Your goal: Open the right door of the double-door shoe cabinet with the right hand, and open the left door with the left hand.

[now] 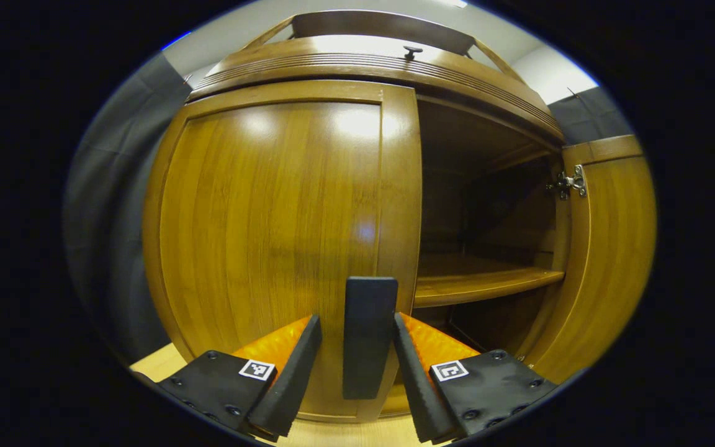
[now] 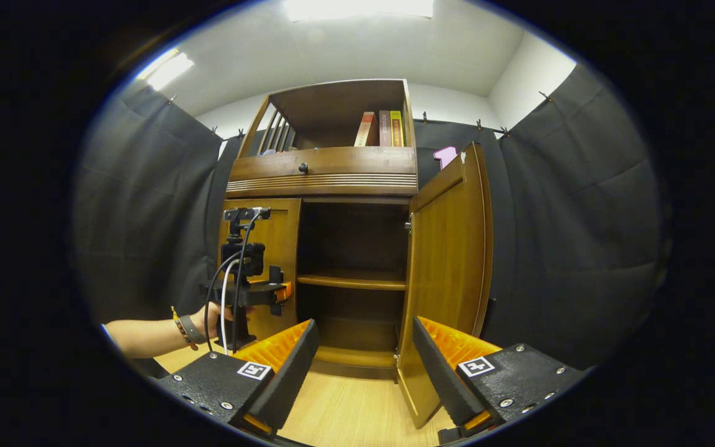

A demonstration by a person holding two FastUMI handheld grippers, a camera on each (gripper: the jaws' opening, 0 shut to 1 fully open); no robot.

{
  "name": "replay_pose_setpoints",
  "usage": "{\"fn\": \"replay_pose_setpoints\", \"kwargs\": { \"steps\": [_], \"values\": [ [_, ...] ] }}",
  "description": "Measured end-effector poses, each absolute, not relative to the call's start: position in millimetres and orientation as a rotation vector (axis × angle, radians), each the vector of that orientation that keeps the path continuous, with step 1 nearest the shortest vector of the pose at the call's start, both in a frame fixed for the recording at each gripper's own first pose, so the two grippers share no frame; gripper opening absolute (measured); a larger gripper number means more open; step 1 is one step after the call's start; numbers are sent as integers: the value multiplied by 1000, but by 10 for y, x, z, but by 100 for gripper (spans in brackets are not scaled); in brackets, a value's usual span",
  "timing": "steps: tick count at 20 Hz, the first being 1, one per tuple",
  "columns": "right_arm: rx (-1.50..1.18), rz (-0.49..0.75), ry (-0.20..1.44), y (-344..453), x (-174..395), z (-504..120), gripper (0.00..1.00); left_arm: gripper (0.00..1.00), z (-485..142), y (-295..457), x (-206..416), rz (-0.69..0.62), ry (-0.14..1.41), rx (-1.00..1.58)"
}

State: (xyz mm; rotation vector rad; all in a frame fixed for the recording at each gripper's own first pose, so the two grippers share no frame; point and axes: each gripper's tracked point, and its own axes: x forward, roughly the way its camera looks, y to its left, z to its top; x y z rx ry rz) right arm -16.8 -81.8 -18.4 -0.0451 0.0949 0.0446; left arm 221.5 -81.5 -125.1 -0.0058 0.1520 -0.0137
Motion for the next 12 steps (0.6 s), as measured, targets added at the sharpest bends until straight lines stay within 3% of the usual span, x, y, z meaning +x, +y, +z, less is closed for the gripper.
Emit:
{"fn": "replay_pose_setpoints", "kwargs": {
  "steps": [8,12],
  "values": [
    [-48,60,112,-749,-196,-247,94,38,-1096,-905,2111,0,146,27],
    [-38,56,112,-763,-222,-232,94,39,-1039,-873,1716,-18,173,31]
  ]
}}
